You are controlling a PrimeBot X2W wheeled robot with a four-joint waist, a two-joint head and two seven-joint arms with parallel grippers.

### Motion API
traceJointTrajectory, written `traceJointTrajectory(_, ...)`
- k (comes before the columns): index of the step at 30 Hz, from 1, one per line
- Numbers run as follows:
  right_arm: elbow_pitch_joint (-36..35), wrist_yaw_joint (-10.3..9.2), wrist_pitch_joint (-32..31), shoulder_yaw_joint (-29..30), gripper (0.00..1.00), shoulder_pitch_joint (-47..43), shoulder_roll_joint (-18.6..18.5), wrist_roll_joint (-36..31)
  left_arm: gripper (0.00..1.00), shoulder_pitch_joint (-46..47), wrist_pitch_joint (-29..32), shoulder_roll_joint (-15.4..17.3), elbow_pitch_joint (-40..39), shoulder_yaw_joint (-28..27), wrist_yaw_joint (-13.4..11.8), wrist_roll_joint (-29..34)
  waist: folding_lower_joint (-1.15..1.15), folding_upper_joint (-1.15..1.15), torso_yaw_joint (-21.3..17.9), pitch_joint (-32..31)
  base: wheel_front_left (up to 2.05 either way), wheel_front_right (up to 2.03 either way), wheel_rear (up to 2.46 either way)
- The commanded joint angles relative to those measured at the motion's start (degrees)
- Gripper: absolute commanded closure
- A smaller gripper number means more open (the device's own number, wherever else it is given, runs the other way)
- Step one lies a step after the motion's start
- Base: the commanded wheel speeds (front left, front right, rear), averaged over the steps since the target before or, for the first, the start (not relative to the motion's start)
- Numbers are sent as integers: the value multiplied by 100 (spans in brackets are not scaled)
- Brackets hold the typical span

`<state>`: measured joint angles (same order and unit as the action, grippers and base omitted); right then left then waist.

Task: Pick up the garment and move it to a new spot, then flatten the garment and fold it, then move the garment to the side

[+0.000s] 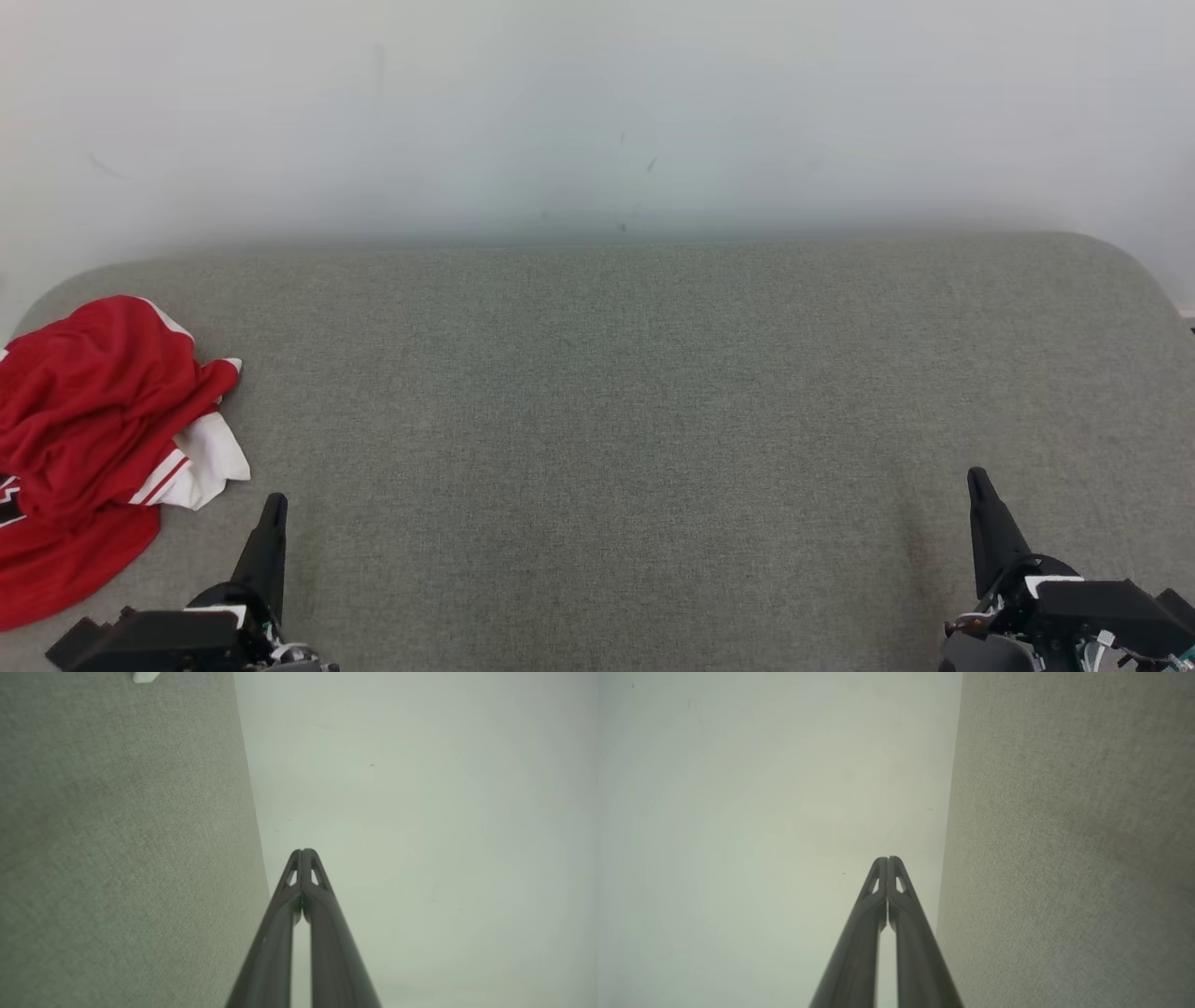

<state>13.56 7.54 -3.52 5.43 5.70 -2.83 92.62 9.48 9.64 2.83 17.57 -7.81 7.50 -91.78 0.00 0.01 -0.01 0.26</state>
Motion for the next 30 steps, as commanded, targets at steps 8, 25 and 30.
traceJointTrajectory(8, 110, 1, 80, -106, 0, -116, 19, -20, 0, -178, -112, -37, 126, 77, 0, 43, 0, -1, -3, -7, 0, 0, 0)
traceJointTrajectory(25, 42, -1, 484, -347, 0, -81, 12, -560, 0, -383, -640, -25, -123, 42, 0, 909, 0, -1, -11, -40, 0, 0, 0)
traceJointTrajectory(30, 59, -1, 568, -378, 0, -58, 11, -887, 0, -397, -751, -22, -219, 68, -16, 1360, 0, -1, -1, -46, 0, 0, 0)
